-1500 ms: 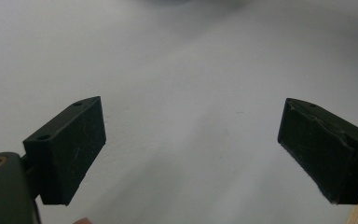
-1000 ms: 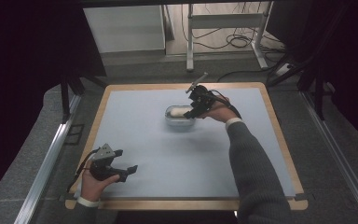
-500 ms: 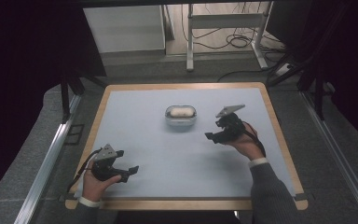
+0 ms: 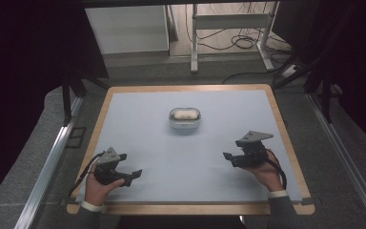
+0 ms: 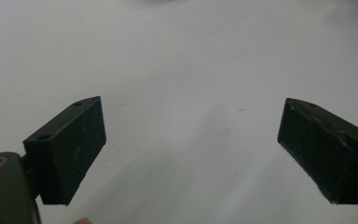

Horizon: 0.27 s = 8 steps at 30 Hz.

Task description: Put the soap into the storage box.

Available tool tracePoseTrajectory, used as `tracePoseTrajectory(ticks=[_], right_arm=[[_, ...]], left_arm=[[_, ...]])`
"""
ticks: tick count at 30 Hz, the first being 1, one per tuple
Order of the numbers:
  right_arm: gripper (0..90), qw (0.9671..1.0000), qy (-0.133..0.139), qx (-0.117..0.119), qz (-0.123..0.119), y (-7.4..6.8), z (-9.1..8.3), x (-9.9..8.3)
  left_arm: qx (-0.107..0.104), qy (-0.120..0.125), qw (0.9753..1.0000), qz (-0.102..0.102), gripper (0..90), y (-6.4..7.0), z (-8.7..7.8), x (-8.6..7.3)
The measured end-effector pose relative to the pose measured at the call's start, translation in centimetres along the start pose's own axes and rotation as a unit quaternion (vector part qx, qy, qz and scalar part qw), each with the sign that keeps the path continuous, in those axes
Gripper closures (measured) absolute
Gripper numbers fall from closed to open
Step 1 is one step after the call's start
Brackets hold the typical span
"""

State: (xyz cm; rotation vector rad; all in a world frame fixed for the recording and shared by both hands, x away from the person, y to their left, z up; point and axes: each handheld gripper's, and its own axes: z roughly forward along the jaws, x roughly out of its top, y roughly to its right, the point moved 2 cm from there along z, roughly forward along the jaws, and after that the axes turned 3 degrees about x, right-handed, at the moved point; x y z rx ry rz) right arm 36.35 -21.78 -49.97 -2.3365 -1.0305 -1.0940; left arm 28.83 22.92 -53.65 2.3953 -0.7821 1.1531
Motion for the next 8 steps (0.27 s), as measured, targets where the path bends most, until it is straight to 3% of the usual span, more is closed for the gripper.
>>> tracePoseTrajectory(ticks=[8], right_arm=[[26.9, 0.9999, 0.013, -0.005, -0.001, -0.11, 0.15, -0.16]], left_arm=[[0.000, 0.003, 1.0000, 0.000, 8.2, -0.11, -0.11, 0.06]])
